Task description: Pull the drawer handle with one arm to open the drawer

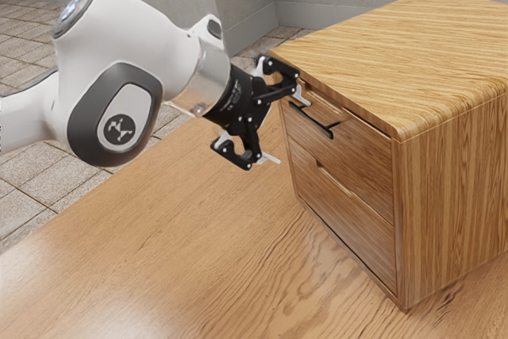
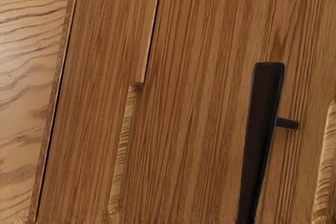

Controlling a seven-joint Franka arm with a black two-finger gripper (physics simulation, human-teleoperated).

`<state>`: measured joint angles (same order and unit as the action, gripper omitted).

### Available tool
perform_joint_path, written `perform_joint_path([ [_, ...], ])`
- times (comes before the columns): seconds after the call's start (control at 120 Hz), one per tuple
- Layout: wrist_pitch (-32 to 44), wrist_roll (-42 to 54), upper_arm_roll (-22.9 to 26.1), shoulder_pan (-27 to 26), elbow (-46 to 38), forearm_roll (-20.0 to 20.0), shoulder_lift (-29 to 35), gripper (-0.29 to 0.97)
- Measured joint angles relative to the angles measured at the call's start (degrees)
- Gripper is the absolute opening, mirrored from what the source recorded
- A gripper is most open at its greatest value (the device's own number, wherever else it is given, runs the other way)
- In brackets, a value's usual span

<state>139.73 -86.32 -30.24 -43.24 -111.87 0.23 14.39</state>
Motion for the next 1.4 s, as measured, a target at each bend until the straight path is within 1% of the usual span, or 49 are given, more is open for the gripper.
perform_joint_path([
  [0.225,0.8,-0.6,0.0,-0.7,-0.4,-0.1,-0.6,0.67],
  [0.908,1.5,-1.4,-0.5,-0.4,-2.4,-0.2,-0.7,0.67],
  [1.125,1.0,-1.3,-1.6,-0.1,-3.1,-0.1,0.2,0.67],
  [1.4,0.9,-1.2,-1.2,-0.1,-6.7,0.3,4.3,0.67],
])
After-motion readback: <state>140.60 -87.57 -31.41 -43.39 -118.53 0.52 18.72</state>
